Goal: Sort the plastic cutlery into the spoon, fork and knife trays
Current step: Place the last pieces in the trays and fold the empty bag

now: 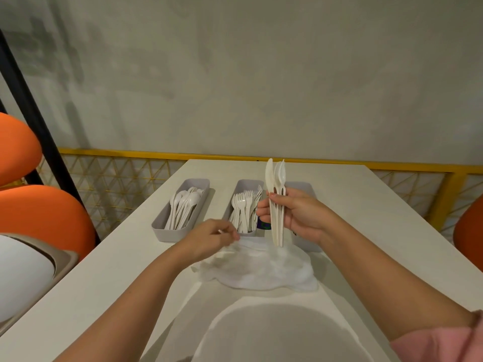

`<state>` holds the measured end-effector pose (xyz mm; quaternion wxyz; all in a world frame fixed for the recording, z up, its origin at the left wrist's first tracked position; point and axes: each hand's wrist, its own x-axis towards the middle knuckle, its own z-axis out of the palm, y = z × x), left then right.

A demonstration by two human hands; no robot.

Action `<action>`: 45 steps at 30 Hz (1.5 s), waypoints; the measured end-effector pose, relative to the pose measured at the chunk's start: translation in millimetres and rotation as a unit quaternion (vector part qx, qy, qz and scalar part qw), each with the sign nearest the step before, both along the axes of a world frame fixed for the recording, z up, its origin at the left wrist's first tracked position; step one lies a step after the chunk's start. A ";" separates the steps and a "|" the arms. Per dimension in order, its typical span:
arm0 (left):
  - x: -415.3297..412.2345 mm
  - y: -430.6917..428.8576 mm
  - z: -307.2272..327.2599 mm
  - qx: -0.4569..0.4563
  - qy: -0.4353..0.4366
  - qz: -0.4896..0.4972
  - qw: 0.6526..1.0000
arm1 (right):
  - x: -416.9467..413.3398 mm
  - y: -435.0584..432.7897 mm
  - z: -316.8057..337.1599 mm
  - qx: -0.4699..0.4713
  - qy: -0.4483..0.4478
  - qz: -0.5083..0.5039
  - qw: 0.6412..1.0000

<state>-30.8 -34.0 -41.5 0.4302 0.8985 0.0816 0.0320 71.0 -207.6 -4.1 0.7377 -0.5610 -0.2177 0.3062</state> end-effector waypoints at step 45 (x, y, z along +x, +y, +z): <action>128.2 -120.6 -12.1 0.007 0.012 0.115 0.993 | 34.4 -53.9 -22.8 -0.051 0.070 -0.126 0.988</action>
